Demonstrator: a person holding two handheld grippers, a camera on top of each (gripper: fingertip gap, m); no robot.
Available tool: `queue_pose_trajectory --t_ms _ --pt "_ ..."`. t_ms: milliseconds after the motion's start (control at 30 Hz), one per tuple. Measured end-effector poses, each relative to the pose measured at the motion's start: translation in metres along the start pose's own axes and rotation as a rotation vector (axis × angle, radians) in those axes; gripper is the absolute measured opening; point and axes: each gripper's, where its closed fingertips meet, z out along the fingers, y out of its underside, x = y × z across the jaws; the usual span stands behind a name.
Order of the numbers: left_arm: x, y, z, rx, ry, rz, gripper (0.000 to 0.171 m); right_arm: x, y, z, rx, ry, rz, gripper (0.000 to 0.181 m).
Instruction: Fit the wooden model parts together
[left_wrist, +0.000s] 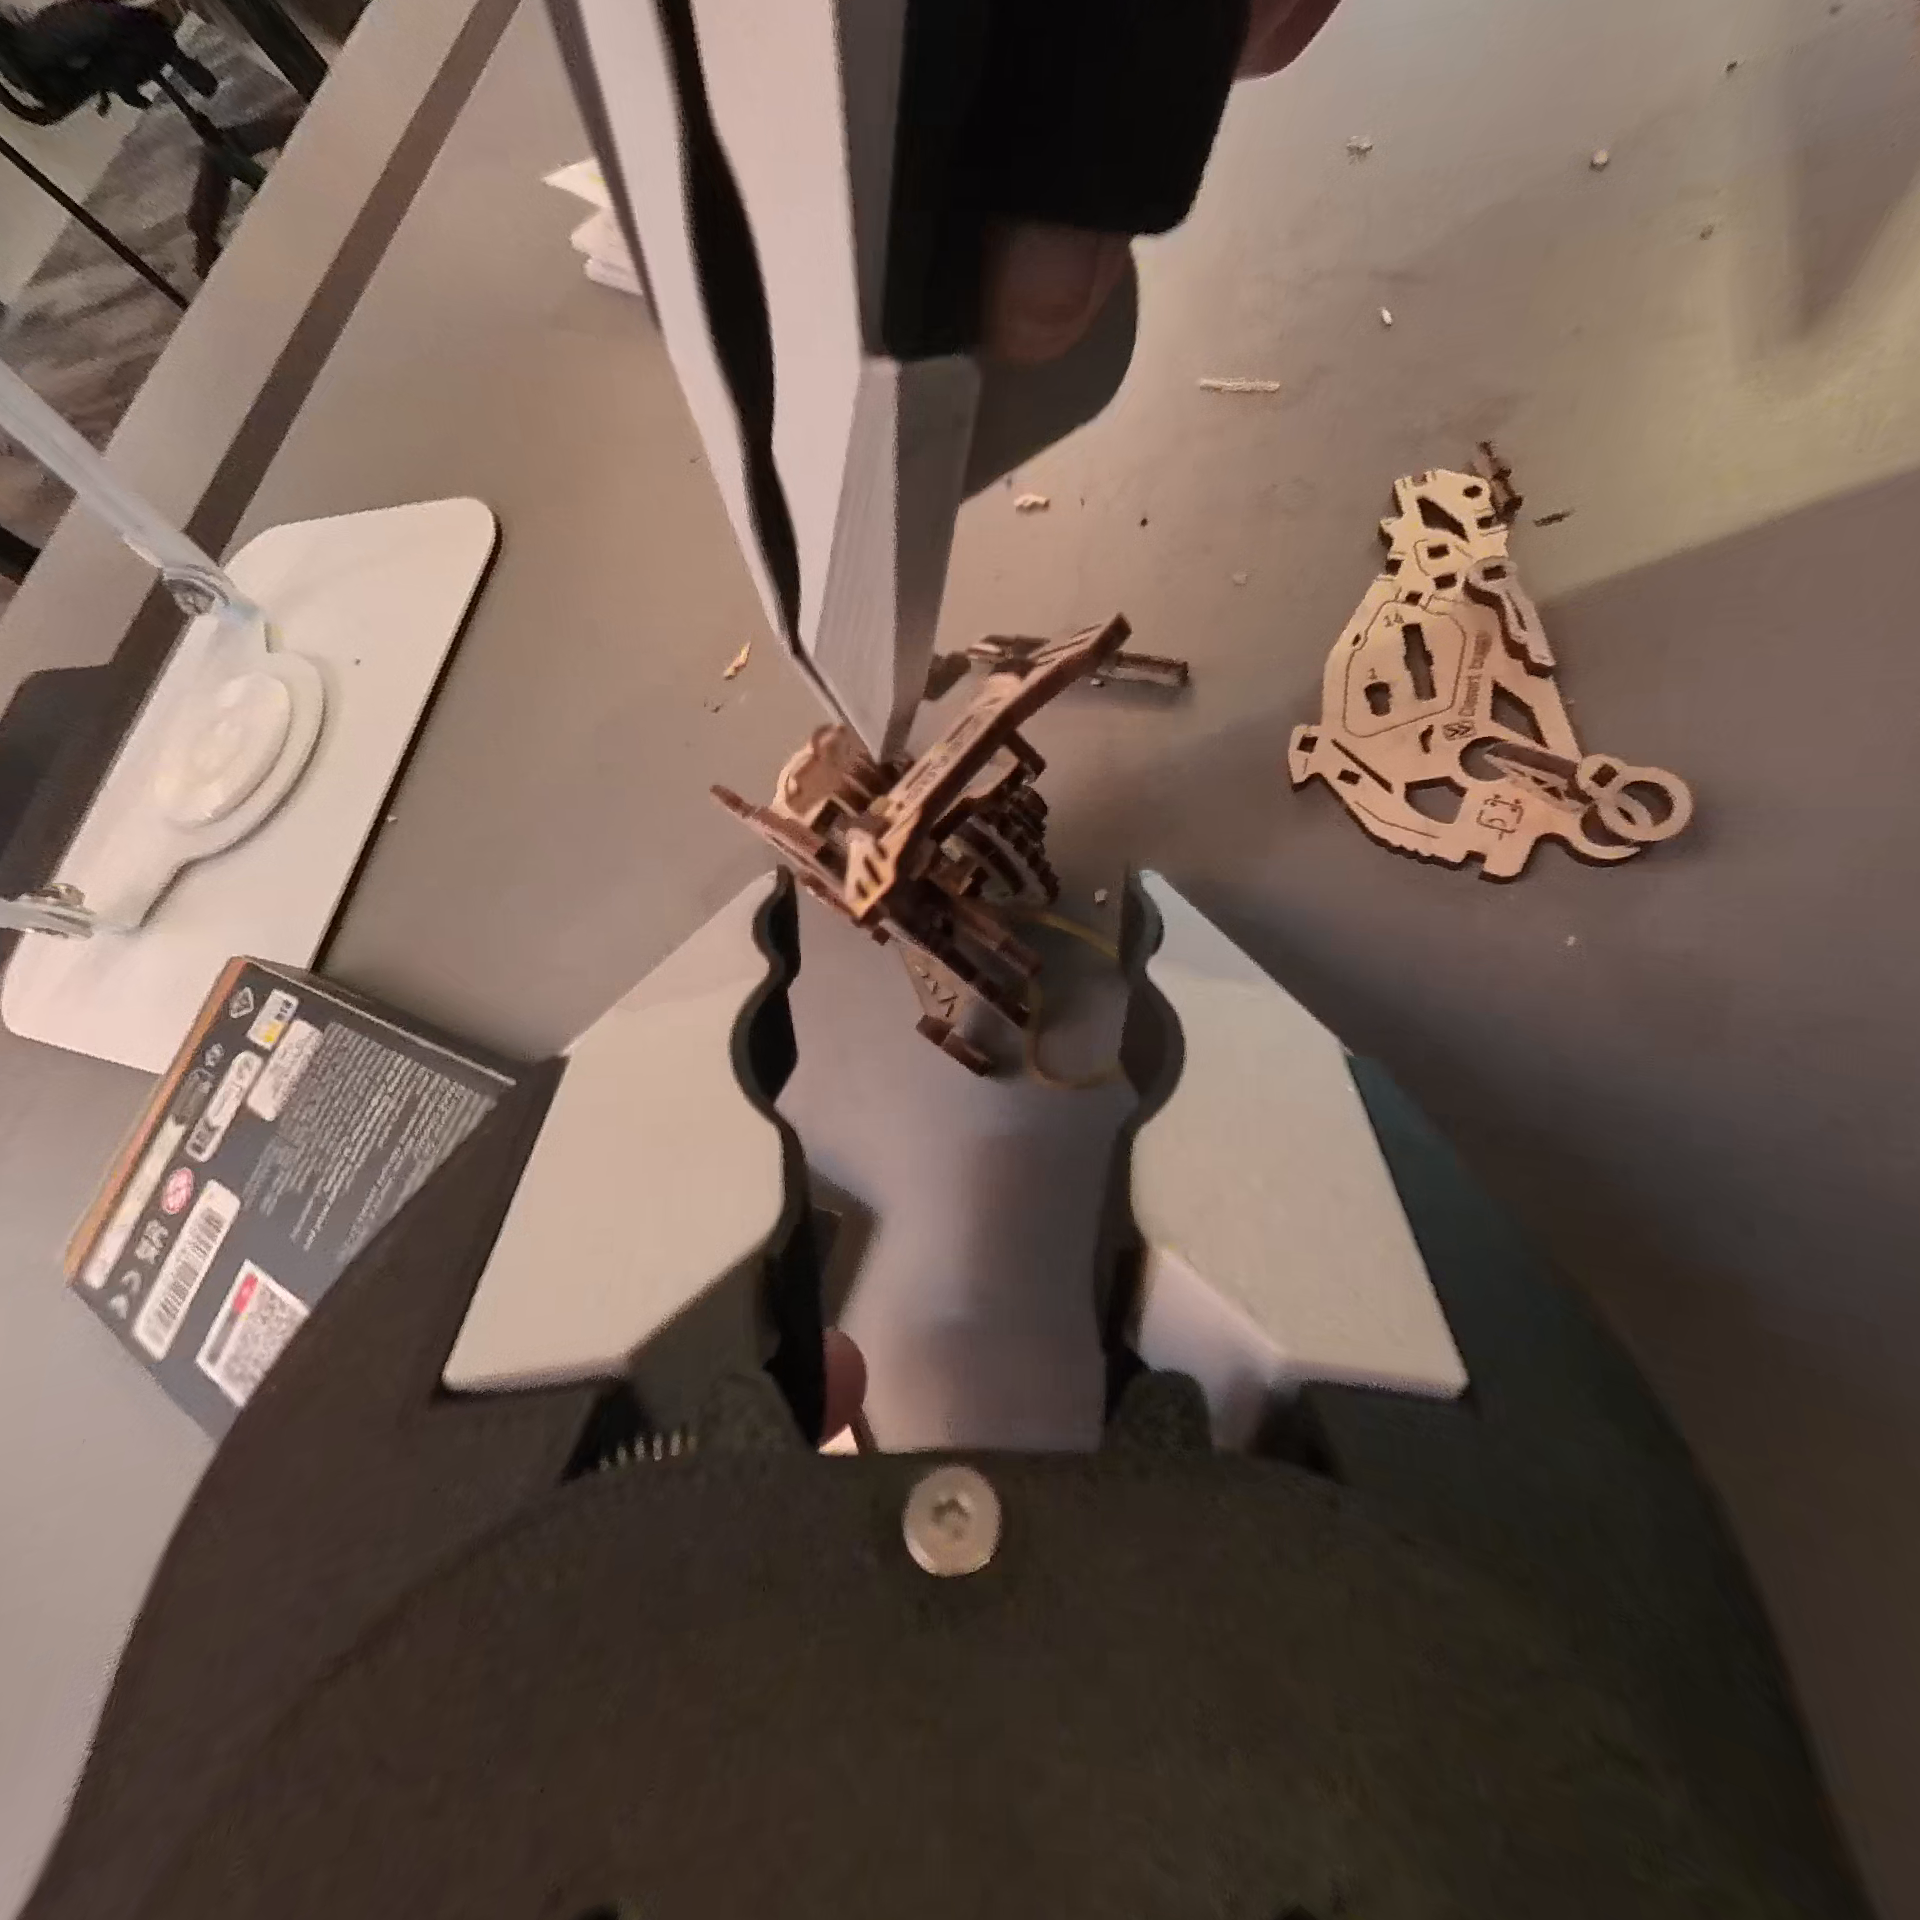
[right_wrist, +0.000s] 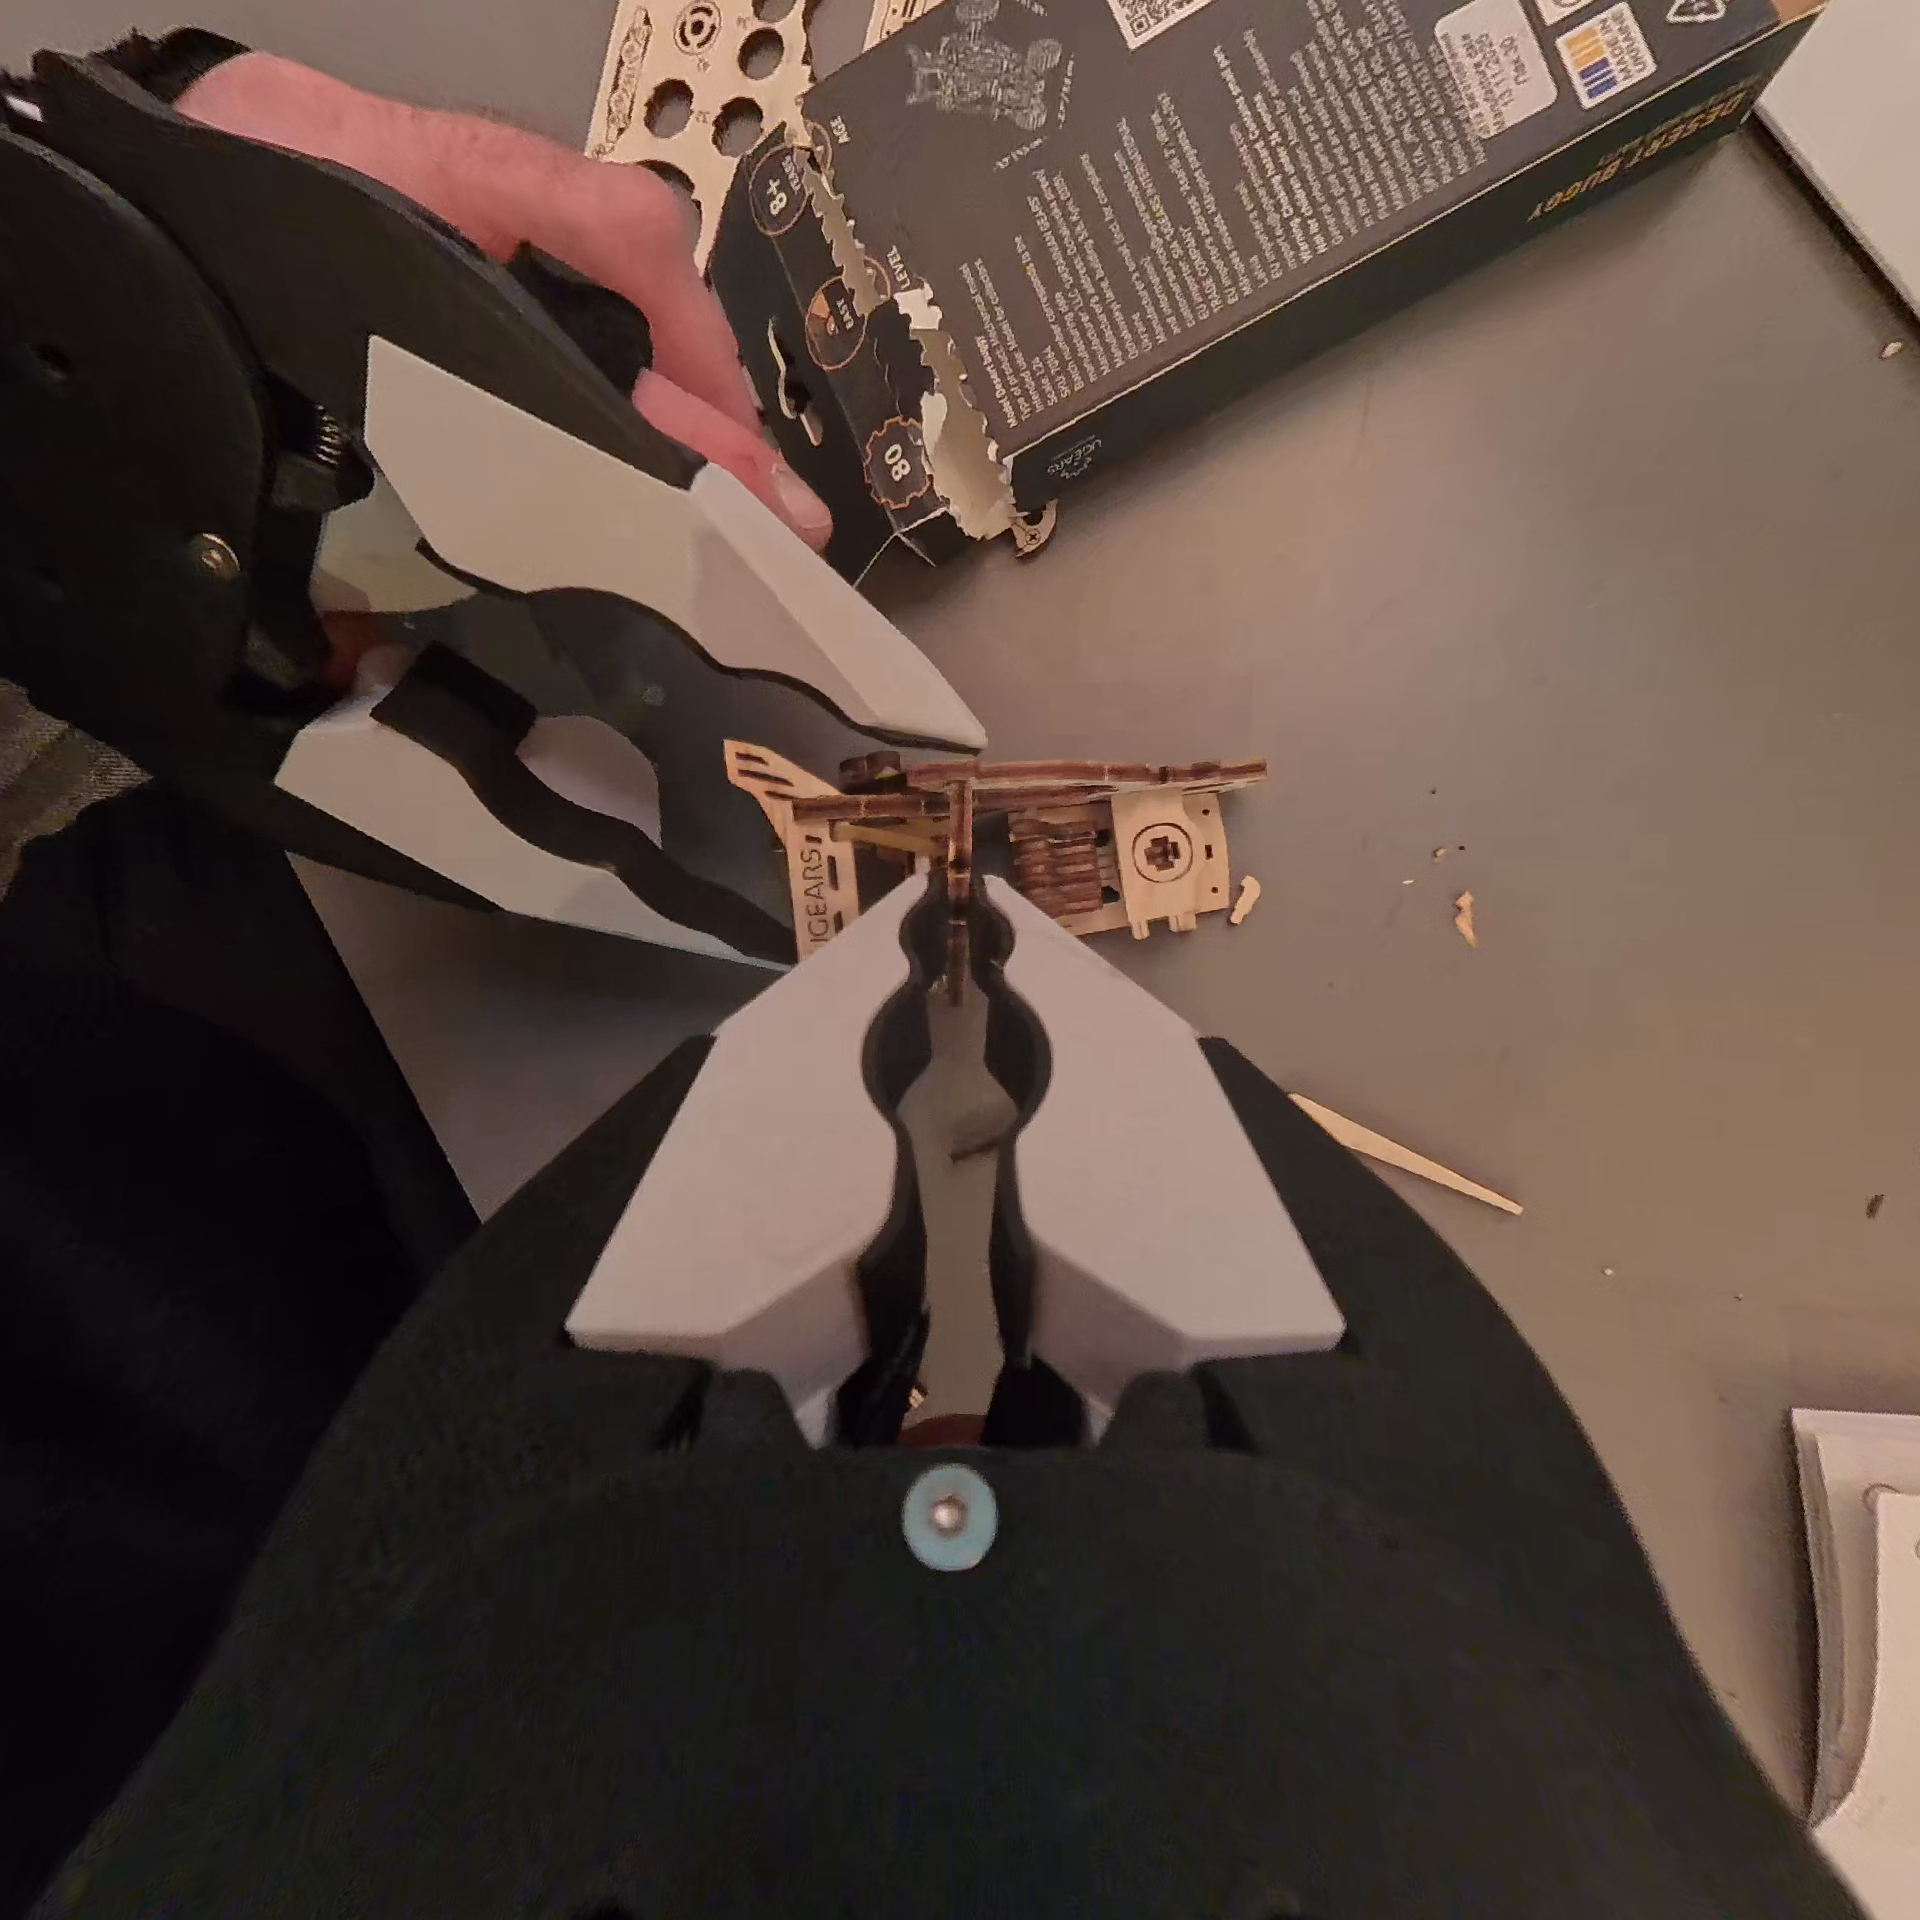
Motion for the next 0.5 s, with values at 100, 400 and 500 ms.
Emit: queue_pose_trajectory --t_ms 100,400,500 --pt "-0.007 -0.002 -0.011 0.019 0.01 -0.051 0.055 0.004 0.001 -0.007 0.013 0.006 -0.012 0.0" --pt "-0.031 -0.064 -0.044 0.225 -0.003 -0.14 0.009 -0.034 -0.014 -0.051 0.203 -0.067 -0.311 0.0" --pt "-0.026 -0.076 -0.05 0.256 0.034 -0.149 0.004 -0.039 -0.015 -0.058 0.224 -0.054 -0.355 0.0"
